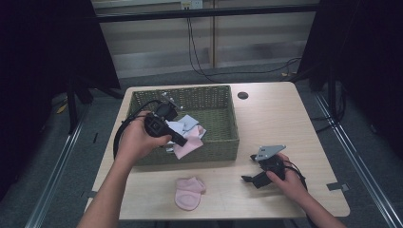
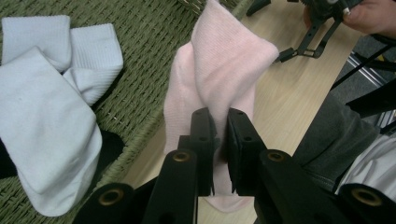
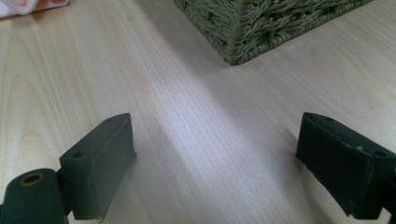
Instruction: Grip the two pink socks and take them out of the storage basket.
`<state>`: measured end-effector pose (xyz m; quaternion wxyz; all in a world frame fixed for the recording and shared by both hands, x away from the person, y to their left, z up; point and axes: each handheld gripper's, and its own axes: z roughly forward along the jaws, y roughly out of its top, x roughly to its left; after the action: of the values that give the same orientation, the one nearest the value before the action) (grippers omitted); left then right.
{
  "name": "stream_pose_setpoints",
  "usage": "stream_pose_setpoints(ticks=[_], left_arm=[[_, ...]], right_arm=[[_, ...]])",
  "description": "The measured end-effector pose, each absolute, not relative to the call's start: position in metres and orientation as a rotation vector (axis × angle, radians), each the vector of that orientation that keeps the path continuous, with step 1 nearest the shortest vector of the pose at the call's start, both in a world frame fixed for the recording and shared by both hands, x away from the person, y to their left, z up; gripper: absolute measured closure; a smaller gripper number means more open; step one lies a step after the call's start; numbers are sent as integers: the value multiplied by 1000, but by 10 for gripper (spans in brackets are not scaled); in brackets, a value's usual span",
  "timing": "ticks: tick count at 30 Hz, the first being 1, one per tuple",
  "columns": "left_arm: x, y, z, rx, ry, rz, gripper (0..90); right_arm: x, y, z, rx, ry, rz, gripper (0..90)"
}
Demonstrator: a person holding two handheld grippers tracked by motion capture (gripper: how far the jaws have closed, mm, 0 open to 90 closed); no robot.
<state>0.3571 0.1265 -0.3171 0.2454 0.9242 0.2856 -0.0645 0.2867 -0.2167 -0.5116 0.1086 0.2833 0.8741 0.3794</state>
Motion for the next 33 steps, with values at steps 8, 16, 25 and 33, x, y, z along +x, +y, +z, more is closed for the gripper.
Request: stream_pose_setpoints(ticks=[8, 16, 25, 33], left_arm=[[346, 121, -323, 2534, 735, -161, 817], [341, 119, -334, 2522, 723, -176, 782], [335, 126, -344, 2512, 702, -109, 558], [331, 136, -367, 2512, 724, -83, 485]], right_arm=[[287, -217, -512, 836, 2575, 1115, 105], [287, -217, -512, 835, 2576, 1115, 105], [286, -216, -512, 838, 2576, 1114, 105], [286, -216, -512, 838, 2576, 1114, 105]])
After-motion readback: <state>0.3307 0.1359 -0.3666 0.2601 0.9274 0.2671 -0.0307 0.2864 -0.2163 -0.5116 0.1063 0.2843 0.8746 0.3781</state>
